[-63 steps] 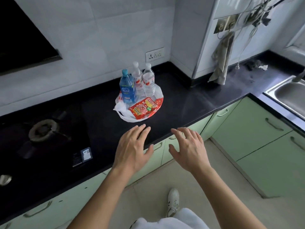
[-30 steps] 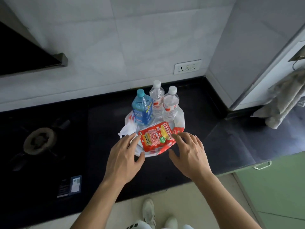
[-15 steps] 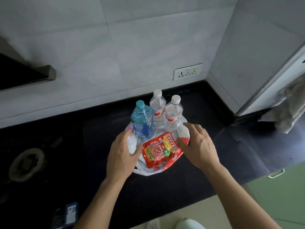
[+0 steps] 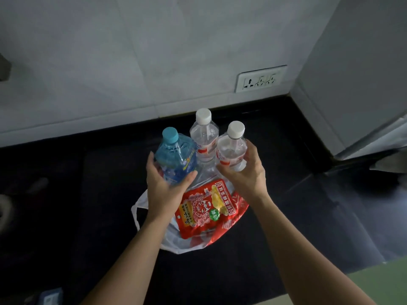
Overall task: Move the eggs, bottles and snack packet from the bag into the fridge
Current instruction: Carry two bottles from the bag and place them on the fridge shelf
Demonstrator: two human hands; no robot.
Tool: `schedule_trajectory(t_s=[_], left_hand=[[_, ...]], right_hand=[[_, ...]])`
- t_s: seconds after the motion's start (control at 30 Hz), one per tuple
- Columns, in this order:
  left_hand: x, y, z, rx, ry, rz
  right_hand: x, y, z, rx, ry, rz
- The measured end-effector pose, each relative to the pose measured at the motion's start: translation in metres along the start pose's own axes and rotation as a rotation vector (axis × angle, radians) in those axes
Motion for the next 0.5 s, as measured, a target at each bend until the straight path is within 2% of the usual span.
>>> schedule_trajectory(t_s=[0.23, 0.5], left_hand=[[-0.014, -0.008, -0.017, 0.098, 0.096, 0.0], [-0.022, -0.008, -0.016, 0.01, 0.14, -0.031]], right_hand=[[-0.028, 0.014, -0.016, -0.075, -0.215, -0.048], [-0.034, 0.022, -0.026, -0.131, -0.184, -0.04]])
Point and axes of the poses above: each hand's wrist, its own x-axis away from the middle knuckle, its own z-axis out of the back of the hand, y = z × x, the point moved 6 cm from there along -x, towards the middle knuckle, and after that the axes turned 9 degrees about y, right-handed, at the moved point
